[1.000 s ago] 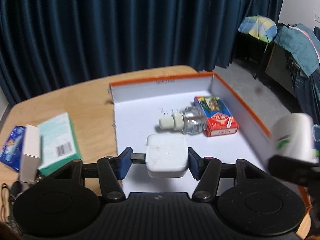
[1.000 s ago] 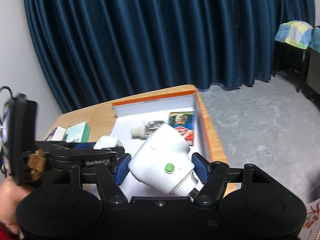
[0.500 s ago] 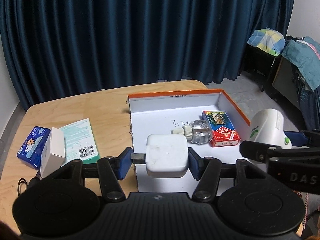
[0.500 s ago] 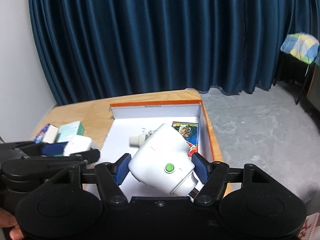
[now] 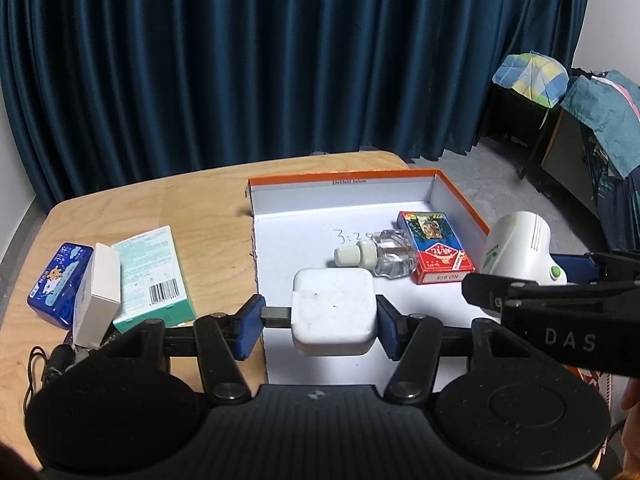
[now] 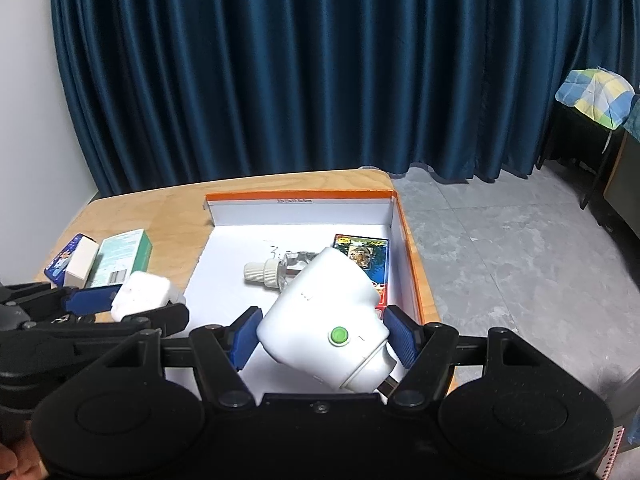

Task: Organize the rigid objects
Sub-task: 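Hold the white charger above the tray with the left tool while the right tool holds the white device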

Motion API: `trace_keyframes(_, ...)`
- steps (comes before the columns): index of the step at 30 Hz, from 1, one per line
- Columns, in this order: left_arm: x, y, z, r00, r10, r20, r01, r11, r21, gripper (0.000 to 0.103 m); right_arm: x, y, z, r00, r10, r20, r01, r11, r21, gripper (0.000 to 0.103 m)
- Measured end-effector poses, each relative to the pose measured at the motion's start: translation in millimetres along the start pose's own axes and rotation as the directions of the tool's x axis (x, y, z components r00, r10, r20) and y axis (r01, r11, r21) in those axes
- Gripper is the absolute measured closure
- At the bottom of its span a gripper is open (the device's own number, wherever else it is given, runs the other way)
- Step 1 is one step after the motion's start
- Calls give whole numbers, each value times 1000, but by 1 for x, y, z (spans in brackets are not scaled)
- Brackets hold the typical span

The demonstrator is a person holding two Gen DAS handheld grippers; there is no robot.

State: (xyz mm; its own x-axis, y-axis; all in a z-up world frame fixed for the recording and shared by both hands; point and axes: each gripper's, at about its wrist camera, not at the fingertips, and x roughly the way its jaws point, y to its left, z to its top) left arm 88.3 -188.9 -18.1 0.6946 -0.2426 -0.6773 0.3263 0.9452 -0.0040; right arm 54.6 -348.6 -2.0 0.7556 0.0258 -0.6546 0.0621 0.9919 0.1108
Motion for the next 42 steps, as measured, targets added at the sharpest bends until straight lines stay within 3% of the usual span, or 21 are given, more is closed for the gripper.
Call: trace_keyframes(42,14,-5,-9,999,-10,-45,11,1000,7,44,24,0,-1,999,-4,-33,4,1000,1,23)
